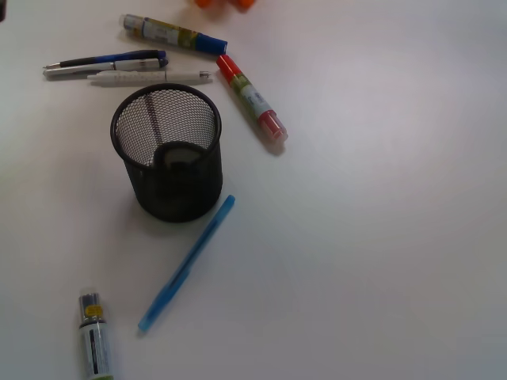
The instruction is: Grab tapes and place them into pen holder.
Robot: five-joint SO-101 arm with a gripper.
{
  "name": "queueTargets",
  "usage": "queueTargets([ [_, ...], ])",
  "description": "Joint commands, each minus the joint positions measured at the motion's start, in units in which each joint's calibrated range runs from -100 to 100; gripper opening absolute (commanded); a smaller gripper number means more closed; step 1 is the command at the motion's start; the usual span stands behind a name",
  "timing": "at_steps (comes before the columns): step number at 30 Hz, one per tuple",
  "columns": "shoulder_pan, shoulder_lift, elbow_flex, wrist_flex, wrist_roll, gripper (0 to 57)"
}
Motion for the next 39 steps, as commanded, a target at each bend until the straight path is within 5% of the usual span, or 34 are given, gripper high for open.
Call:
queueTargets([
  [1,-10.5,-4.6,-9.4,0.5,4.8,0.3],
  [12,-34.8,-3.3,-16.4,0.8,7.3,0.3],
  [33,-31.0,10.6,-5.9,0.5,-0.4,0.8],
  [35,-31.1,10.9,-5.9,0.7,-0.4,4.1],
  [39,-31.5,10.8,-5.7,0.9,-0.4,25.8],
])
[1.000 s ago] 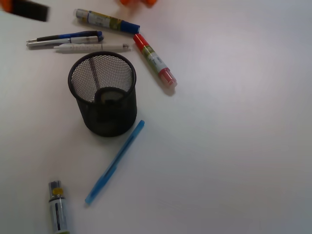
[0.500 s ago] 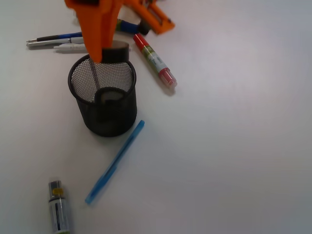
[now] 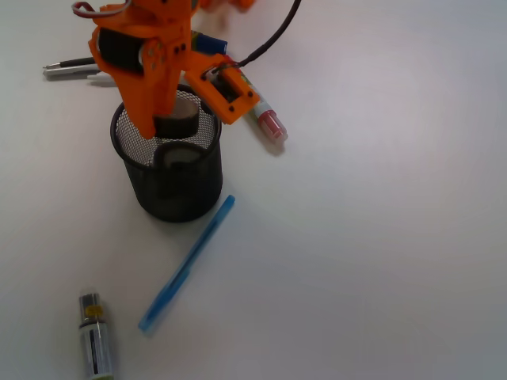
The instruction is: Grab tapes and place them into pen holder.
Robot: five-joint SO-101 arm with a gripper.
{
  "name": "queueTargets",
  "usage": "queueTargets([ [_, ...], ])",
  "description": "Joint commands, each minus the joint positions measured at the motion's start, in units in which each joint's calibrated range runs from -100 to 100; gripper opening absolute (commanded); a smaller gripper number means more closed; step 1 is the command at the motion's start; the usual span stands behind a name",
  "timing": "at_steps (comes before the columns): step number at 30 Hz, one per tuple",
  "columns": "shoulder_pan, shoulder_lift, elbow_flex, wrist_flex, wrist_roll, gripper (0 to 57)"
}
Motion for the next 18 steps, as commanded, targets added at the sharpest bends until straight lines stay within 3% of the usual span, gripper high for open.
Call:
queueTargets([
  [1,0.2,-1.0,0.1,0.7,-0.2,30.3],
  [4,0.2,-1.4,-0.3,0.8,-0.2,36.5],
  [13,0.0,-8.2,0.7,0.9,-0.4,36.5],
  [18,-0.9,-13.5,12.2,0.9,-4.9,36.5],
])
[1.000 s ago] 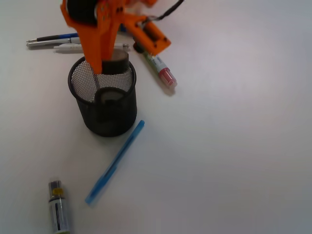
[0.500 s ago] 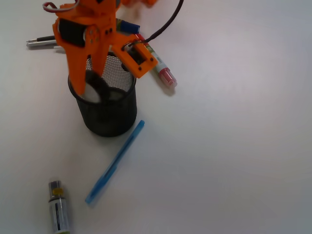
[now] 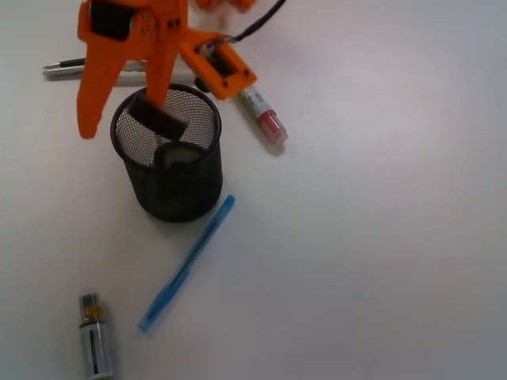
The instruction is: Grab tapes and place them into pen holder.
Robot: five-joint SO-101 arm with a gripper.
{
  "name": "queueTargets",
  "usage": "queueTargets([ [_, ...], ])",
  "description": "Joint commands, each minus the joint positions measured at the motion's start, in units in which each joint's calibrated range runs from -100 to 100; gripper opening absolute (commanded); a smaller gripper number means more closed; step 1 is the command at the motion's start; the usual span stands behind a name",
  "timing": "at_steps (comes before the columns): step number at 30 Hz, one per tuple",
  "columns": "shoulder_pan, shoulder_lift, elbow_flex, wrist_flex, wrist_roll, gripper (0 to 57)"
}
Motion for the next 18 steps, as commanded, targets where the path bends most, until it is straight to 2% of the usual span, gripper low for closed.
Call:
queueTargets([
  [1,-1.4,-7.5,10.2,0.8,-3.4,36.5],
  [8,-5.8,-10.8,21.1,0.2,-6.0,36.5],
  [18,-4.0,-11.6,20.9,0.3,-7.0,36.5],
])
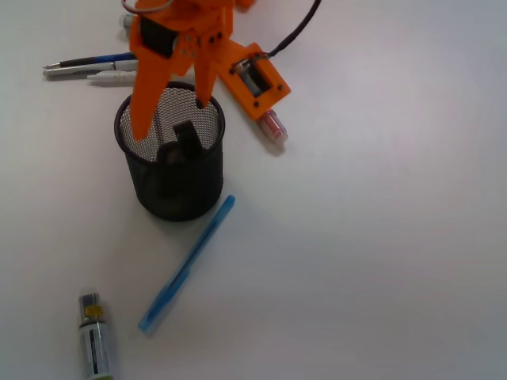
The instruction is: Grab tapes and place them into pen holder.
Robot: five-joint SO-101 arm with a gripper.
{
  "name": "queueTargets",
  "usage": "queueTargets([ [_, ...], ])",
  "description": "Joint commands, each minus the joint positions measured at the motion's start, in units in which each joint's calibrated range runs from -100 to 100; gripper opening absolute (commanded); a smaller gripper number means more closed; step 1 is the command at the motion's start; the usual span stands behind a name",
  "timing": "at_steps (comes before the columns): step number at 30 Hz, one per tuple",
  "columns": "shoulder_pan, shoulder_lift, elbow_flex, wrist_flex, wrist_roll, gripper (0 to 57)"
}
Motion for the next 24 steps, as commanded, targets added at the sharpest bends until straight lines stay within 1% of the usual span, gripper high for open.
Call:
queueTargets([
  [1,1.0,-3.8,-0.2,0.3,0.6,36.5],
  [7,0.7,-6.1,-8.9,0.2,9.1,36.5],
  [10,0.9,-10.7,-12.5,0.9,10.0,36.5],
  [13,0.9,-18.4,-8.8,0.9,9.6,36.5],
  [16,1.0,-28.3,3.9,0.9,9.1,36.5],
  [20,3.7,-42.4,32.5,0.7,9.2,36.4],
  [21,4.6,-45.8,39.4,0.2,9.5,35.6],
  [22,5.6,-49.1,46.1,-1.6,10.5,33.2],
  [24,6.2,-56.0,58.1,-8.2,14.8,24.7],
])
